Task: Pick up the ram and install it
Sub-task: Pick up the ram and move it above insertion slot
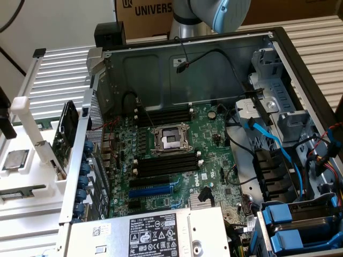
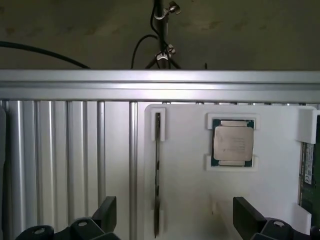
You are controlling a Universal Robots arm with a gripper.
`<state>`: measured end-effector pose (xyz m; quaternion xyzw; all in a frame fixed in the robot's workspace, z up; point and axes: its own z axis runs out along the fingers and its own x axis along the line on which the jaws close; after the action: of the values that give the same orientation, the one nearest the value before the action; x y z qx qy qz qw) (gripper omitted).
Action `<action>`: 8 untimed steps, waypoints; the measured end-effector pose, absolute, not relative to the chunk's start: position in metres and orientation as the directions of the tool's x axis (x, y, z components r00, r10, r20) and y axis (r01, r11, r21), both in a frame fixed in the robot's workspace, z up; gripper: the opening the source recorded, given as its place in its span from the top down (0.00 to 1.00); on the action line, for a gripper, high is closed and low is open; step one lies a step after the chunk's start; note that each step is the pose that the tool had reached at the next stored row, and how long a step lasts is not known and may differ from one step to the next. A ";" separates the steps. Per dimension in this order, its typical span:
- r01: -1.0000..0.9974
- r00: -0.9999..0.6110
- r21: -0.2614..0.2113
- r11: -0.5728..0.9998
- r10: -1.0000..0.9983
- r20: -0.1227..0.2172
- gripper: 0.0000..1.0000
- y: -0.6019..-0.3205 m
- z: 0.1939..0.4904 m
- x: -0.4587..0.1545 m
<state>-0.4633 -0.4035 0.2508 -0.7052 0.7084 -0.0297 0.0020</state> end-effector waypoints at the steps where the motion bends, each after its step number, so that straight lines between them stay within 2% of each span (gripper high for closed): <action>1: -0.999 -0.005 -0.045 0.004 -0.999 0.039 0.01 -0.403 0.249 -0.463; 8: -0.999 -0.005 -0.042 0.004 -0.999 0.039 0.01 -0.404 0.240 -0.463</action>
<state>-0.4634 -0.4036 0.2399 -0.7052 0.7084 -0.0286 0.0009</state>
